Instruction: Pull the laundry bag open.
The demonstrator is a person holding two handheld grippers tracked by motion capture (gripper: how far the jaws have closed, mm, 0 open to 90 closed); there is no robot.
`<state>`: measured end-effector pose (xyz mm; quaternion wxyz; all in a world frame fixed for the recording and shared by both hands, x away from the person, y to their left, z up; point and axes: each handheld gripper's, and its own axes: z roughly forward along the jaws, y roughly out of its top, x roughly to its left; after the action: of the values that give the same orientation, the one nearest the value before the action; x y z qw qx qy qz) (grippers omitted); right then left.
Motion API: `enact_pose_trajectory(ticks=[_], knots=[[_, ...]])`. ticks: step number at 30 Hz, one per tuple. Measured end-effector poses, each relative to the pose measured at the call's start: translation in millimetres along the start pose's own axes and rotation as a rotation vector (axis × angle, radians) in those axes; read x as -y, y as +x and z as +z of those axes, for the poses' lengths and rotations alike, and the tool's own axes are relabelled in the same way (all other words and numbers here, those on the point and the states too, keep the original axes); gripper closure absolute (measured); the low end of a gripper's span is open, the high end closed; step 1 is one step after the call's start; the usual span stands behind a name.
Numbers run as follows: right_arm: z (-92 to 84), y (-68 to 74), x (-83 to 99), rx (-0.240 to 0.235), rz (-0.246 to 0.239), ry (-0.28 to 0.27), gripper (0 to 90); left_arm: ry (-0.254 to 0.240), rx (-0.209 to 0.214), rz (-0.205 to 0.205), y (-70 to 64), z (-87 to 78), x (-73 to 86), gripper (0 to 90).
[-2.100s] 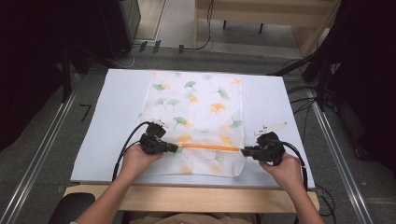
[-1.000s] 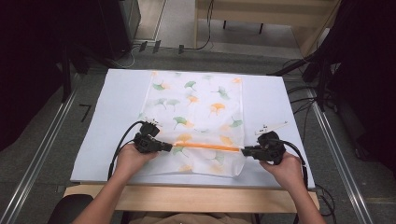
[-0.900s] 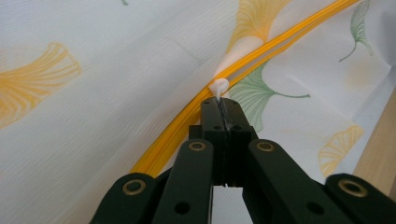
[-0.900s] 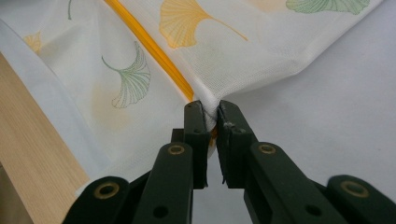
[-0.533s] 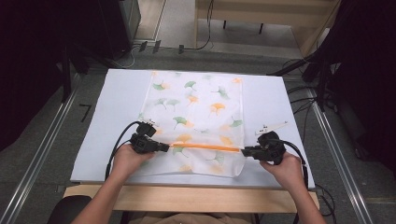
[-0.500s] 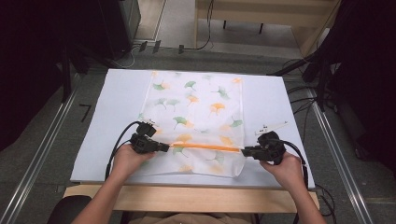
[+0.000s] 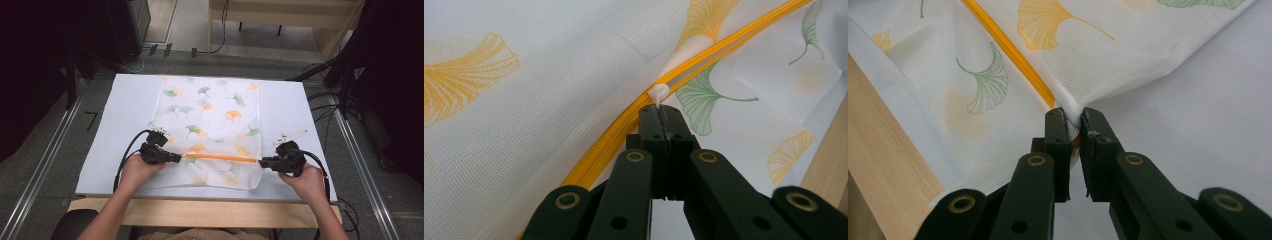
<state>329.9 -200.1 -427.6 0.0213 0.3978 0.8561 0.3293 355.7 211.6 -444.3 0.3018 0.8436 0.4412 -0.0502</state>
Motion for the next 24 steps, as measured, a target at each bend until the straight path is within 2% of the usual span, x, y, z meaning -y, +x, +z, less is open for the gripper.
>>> enact_pose_trajectory(ticks=[4,6,8,11,12,17,19,24], knots=[[0.0,-0.6,0.2,0.006,-0.002,0.004,84.6,0.0,-0.005,-0.005,1.1,-1.0,0.8,90.0],[-0.4,-0.8,0.4,0.005,0.006,0.006,84.5,0.016,-0.011,-0.003,3.7,-2.7,1.9,90.0],[-0.6,-1.3,0.5,0.008,0.004,0.004,84.5,0.02,-0.013,-0.015,6.2,-5.3,3.3,90.0],[-0.5,-1.5,0.5,0.008,0.005,0.004,84.5,0.022,0.0,-0.018,9.3,-11.0,4.9,90.0],[-0.4,-1.5,0.5,0.008,0.005,0.005,84.5,0.012,-0.006,-0.023,9.3,-12.3,5.8,90.0],[-0.3,-1.9,0.7,0.01,0.004,0.007,84.5,0.024,-0.023,-0.023,13.9,-20.1,11.9,90.0],[-0.4,-2.3,1.0,0.009,0.006,0.008,84.5,0.011,-0.001,-0.035,16.8,-24.1,16.2,90.0],[0.8,-2.3,0.5,0.01,0.002,0.012,84.6,0.0,-0.011,-0.038,20.7,-32.0,21.2,90.0]])
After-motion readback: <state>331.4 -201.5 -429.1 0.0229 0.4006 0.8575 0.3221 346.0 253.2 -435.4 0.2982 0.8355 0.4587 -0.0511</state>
